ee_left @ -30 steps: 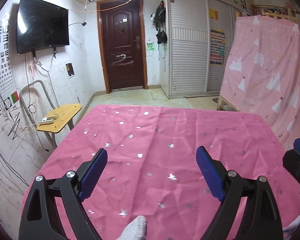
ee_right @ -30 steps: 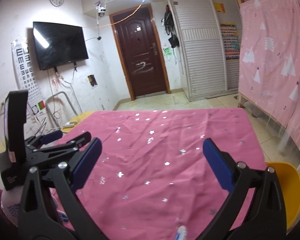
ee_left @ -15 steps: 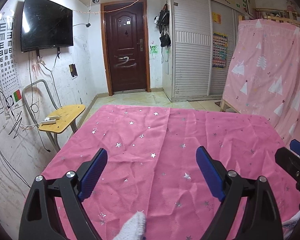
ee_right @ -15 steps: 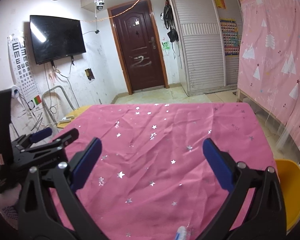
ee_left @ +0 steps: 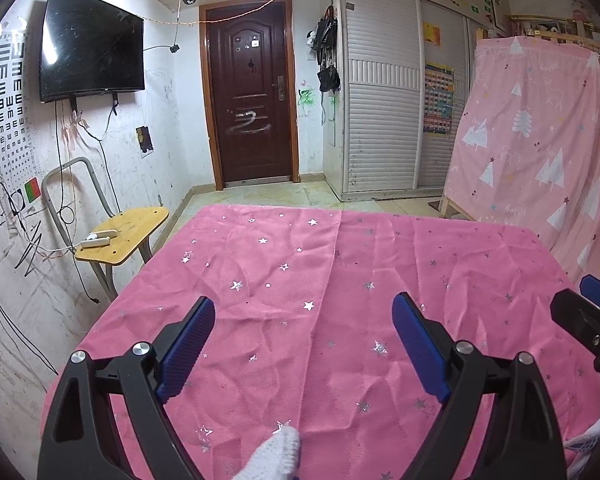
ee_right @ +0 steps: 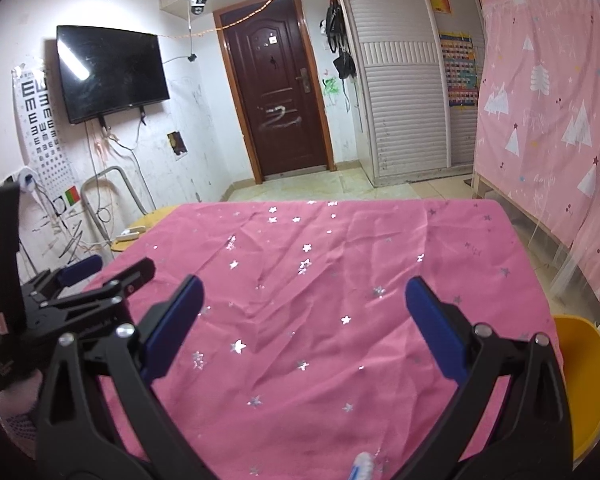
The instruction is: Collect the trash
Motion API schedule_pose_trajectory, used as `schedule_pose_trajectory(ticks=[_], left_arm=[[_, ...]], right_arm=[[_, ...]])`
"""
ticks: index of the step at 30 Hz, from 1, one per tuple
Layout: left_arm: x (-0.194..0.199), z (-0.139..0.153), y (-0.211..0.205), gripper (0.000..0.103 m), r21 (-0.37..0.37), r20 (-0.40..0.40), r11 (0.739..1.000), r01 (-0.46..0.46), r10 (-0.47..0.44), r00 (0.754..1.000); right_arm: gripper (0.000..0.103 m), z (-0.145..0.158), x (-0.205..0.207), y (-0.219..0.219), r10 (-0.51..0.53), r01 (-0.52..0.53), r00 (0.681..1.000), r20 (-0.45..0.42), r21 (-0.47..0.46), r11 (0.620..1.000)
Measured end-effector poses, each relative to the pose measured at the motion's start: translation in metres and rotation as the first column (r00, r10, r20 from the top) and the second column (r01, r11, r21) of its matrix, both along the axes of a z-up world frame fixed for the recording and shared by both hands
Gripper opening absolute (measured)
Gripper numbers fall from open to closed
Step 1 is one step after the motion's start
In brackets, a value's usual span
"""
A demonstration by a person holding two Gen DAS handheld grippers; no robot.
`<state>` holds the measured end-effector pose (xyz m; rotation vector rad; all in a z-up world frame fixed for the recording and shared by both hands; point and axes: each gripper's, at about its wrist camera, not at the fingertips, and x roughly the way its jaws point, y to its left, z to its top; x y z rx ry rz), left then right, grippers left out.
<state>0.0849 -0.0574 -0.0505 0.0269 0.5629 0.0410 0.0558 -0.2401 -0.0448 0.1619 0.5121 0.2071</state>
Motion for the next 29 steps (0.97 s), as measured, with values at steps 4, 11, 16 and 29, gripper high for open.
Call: schedule_pose_trajectory(ticks=[4, 11, 16, 29], left_arm=[[0.000, 0.000, 0.000, 0.082, 0.003, 0.002, 1.000, -0.003, 0.003, 1.000], [0.000, 0.000, -0.001, 0.082, 0.004, 0.005, 1.000, -0.005, 0.004, 1.000], [-0.001, -0.001, -0.002, 0.082, 0.014, 0.019, 1.000, 0.001, -0.001, 1.000], [0.004, 0.001, 0.016, 0.082, -0.037, -0.015, 0.999, -0.007, 0.006, 1.000]], right_arm=[[0.097, -0.002, 0.000, -0.001, 0.002, -0.002, 1.000, -0.003, 0.002, 1.000], [0.097, -0.003, 0.000, -0.001, 0.002, -0.002, 1.000, -0.002, -0.005, 1.000], [0.097, -0.002, 0.000, -0.002, 0.003, -0.003, 1.000, -0.003, -0.002, 1.000], [0.097, -0.008, 0.002, -0.006, 0.003, -0.003, 1.000, -0.023, 0.000, 1.000]])
